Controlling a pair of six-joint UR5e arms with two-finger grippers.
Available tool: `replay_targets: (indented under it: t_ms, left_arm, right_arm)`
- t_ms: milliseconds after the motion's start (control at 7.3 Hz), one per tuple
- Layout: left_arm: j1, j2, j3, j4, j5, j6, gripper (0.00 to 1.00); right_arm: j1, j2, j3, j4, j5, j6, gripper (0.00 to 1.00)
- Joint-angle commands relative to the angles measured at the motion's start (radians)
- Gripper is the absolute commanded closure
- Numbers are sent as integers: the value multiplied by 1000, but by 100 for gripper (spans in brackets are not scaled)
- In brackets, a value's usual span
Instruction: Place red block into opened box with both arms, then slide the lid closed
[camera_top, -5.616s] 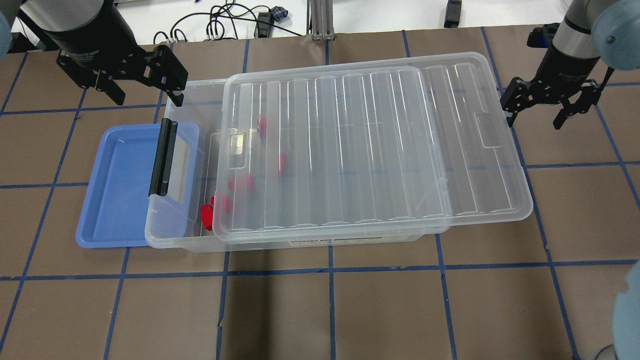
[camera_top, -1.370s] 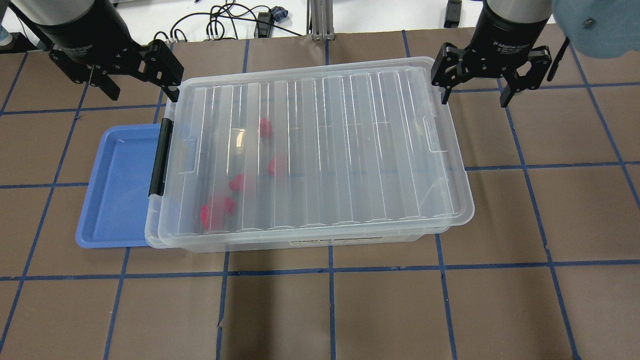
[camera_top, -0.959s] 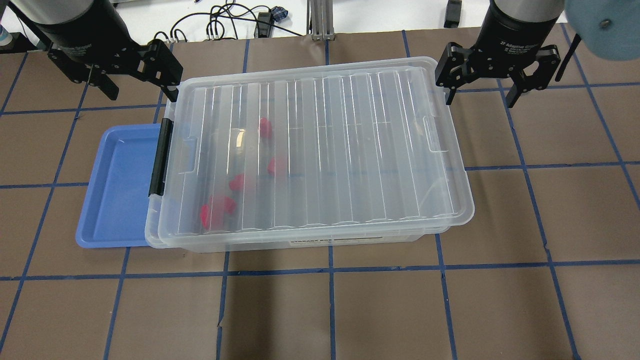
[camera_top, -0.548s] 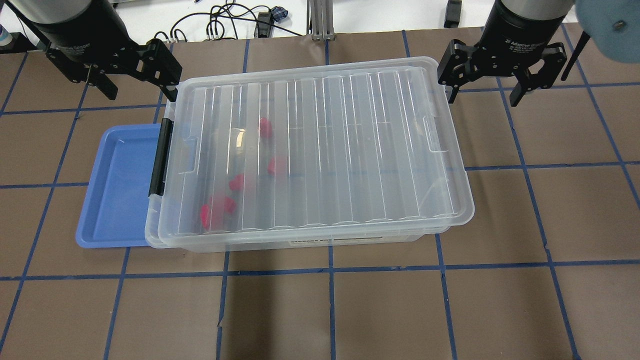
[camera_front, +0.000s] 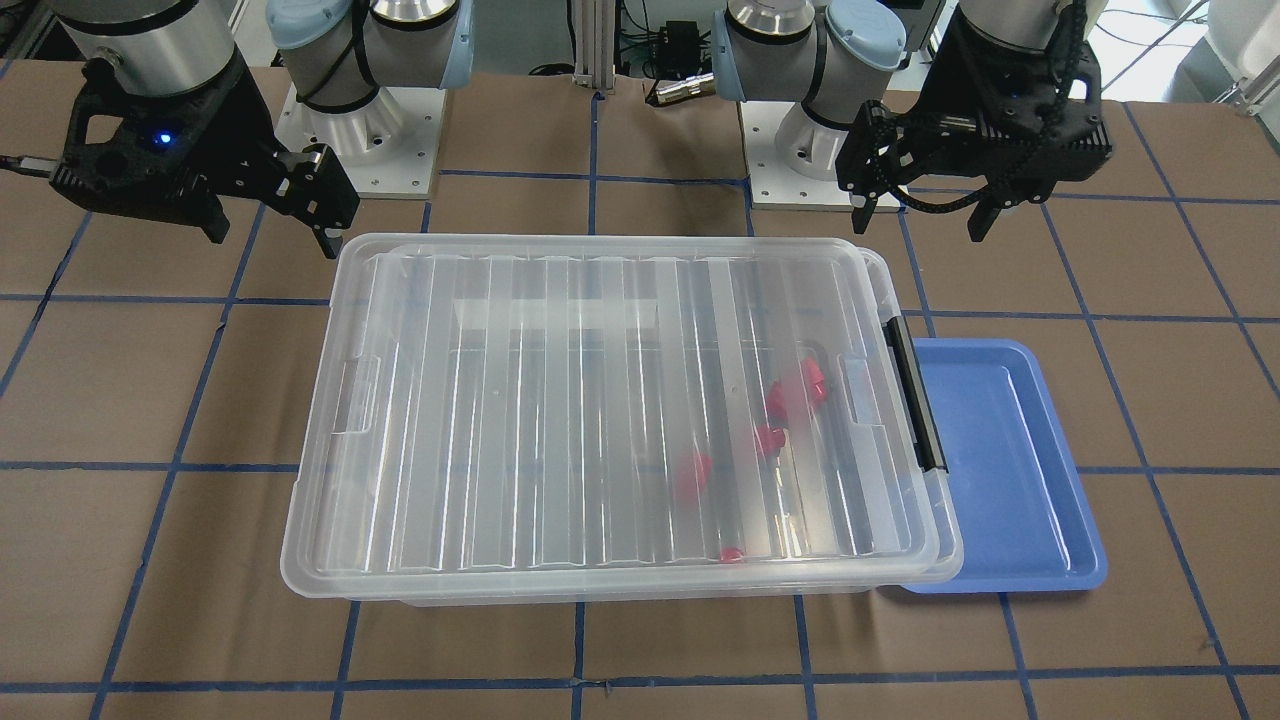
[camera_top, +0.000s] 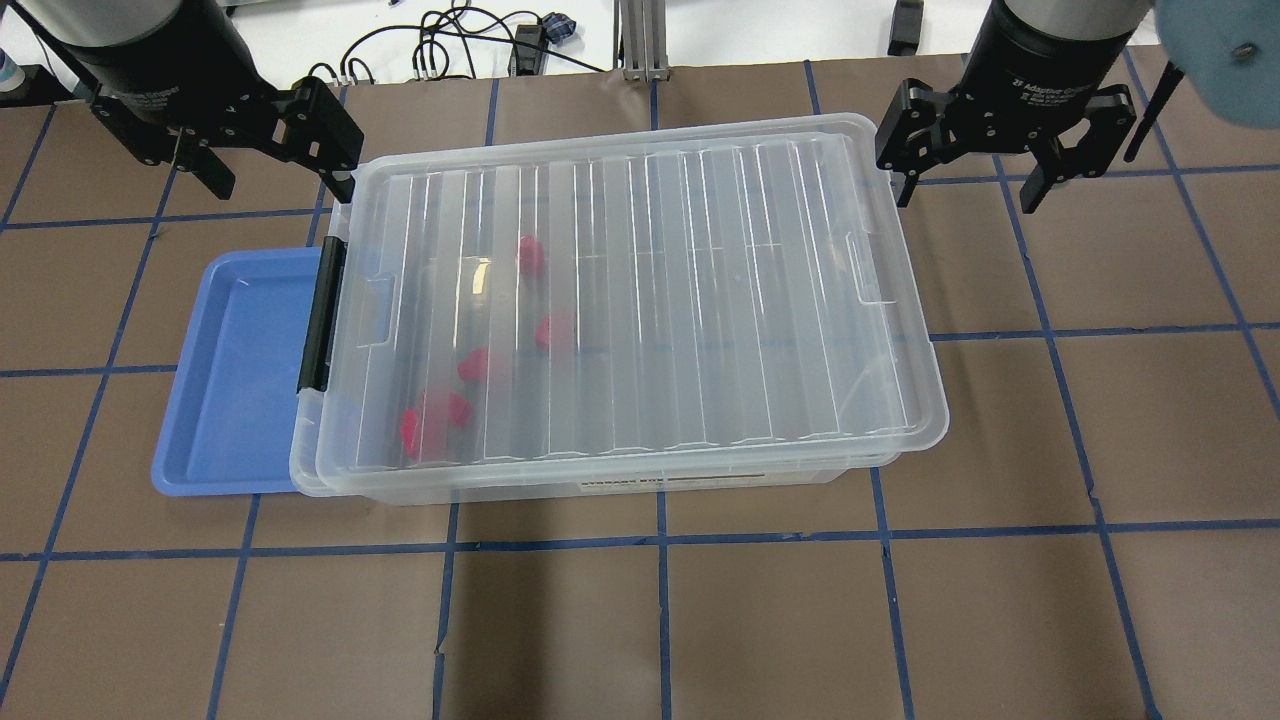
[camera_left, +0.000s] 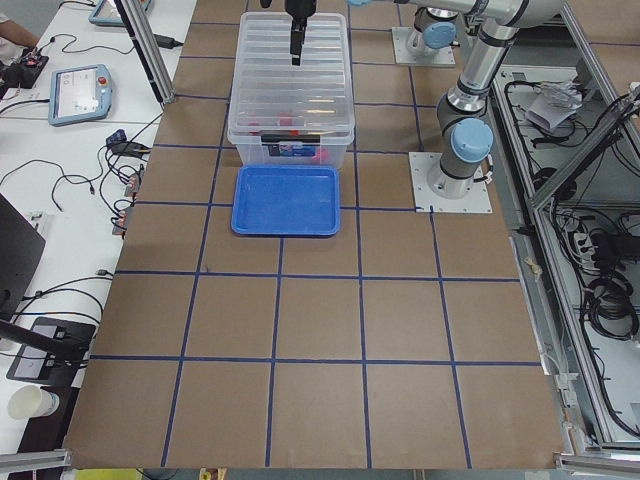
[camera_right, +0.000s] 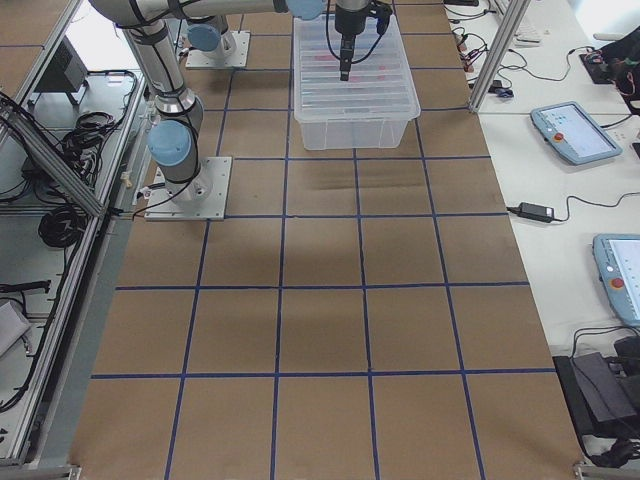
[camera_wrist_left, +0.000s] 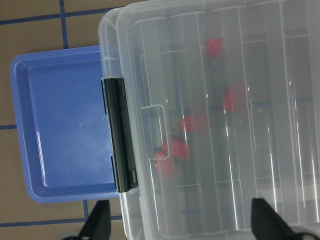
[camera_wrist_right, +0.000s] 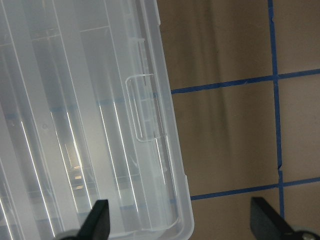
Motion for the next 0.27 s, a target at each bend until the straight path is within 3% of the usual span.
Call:
replay_targets:
  t_ms: [0, 137]
  left_arm:
    - [0, 0, -1, 0, 0, 0, 0]
    - [0, 0, -1, 0, 0, 0, 0]
  right_arm:
    - [0, -7, 2, -1, -2, 1, 0]
    - [0, -7, 2, -3, 0, 1, 0]
